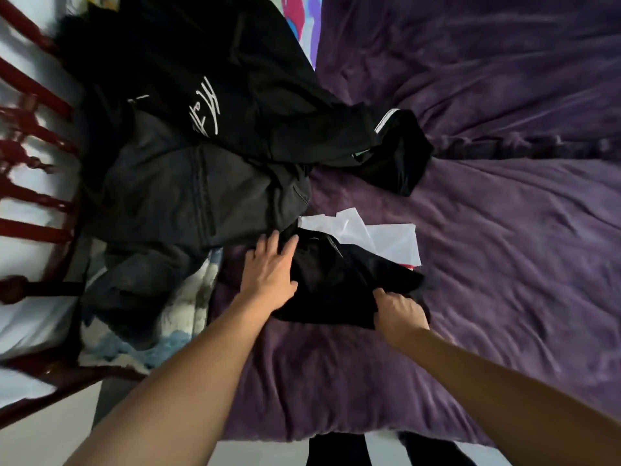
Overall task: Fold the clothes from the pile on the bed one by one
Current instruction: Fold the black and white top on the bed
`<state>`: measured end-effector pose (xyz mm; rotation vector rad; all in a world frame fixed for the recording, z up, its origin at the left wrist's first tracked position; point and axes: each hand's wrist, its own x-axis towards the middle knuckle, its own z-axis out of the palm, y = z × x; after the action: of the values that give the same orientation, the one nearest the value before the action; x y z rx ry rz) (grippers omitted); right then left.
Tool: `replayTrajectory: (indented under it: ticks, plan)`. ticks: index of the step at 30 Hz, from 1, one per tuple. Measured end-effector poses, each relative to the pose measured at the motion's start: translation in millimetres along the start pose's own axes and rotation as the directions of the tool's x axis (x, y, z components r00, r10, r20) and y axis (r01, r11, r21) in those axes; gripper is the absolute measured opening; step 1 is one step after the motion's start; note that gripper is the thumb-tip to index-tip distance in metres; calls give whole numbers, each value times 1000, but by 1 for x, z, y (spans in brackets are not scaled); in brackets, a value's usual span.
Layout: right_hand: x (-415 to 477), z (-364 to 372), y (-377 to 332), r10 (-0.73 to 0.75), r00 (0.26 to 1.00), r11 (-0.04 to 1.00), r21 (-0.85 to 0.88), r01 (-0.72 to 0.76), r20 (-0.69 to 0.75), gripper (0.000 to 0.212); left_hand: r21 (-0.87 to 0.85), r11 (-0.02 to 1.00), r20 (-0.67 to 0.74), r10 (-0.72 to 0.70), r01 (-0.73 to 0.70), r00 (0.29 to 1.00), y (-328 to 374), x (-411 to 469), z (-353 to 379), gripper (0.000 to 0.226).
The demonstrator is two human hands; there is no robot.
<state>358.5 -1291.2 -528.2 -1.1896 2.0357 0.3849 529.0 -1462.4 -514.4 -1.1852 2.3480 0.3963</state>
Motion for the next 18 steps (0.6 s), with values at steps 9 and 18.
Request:
replayTrajectory:
  ticks: [9,18]
  plan:
    - [-56,-29,45,212,909,871,492,-9,-358,27,-289,952,141,-67,105,988,-2,-10,-16,36]
    - [-134,-79,72,300,816,761,640,108,-494,22,-627,758,-304,-30,-177,952,32,-96,-140,22]
